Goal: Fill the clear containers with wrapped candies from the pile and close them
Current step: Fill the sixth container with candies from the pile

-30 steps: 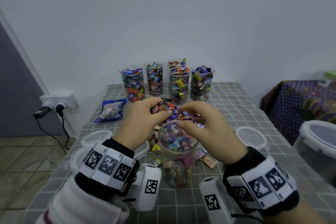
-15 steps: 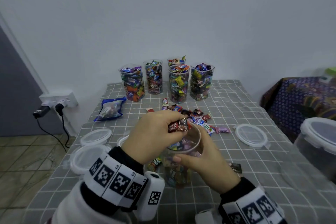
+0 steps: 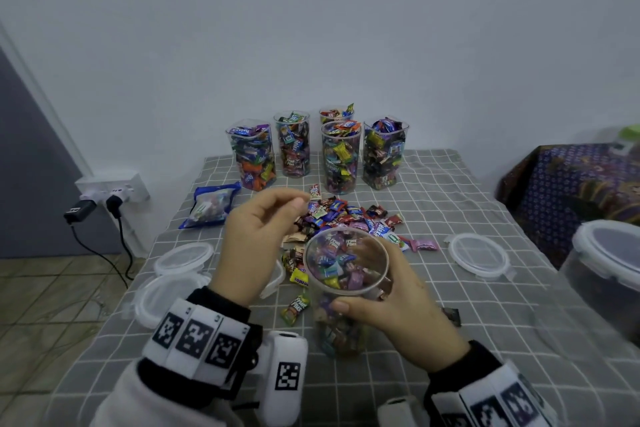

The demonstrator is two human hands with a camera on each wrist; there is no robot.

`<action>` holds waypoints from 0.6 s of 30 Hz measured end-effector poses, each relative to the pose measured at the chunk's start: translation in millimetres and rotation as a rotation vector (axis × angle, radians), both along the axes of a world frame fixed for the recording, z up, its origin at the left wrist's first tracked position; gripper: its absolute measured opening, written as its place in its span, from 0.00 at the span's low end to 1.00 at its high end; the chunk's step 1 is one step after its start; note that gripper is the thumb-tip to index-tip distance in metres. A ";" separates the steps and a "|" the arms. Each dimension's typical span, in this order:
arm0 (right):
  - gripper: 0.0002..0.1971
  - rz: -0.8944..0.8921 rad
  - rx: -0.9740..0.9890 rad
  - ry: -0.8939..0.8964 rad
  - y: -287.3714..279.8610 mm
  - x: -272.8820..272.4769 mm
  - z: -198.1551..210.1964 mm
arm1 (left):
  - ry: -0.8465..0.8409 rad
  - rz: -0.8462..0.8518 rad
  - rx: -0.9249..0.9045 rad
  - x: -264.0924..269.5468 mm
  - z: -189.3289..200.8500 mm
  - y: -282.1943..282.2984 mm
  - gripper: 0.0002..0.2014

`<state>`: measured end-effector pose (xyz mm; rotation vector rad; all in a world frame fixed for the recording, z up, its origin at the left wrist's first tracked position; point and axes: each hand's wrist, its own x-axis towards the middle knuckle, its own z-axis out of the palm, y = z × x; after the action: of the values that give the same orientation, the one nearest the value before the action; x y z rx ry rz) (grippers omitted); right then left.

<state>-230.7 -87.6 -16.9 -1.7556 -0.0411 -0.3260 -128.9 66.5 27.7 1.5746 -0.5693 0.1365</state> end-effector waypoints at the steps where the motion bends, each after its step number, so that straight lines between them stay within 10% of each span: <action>1: 0.39 0.000 -0.010 0.008 -0.4 0.2 0.1 | 0.035 0.017 0.001 2.4 -2.5 2.6 0.10; 8: 0.44 0.142 -0.466 0.207 -25.8 -1.4 -1.2 | 0.180 -0.110 0.419 15.7 -31.0 12.0 0.09; 13: 0.37 0.085 -1.133 0.544 -67.9 0.5 -2.9 | -0.103 -0.235 0.955 29.6 -60.4 13.9 0.24; 18: 0.26 0.081 -1.293 0.833 -95.0 12.0 -4.8 | -0.226 -0.304 1.234 38.6 -91.1 3.8 0.38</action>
<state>-218.7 -182.6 -21.7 -3.0167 0.3490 0.6832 -90.4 70.3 -63.4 2.6367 -1.1895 -0.3455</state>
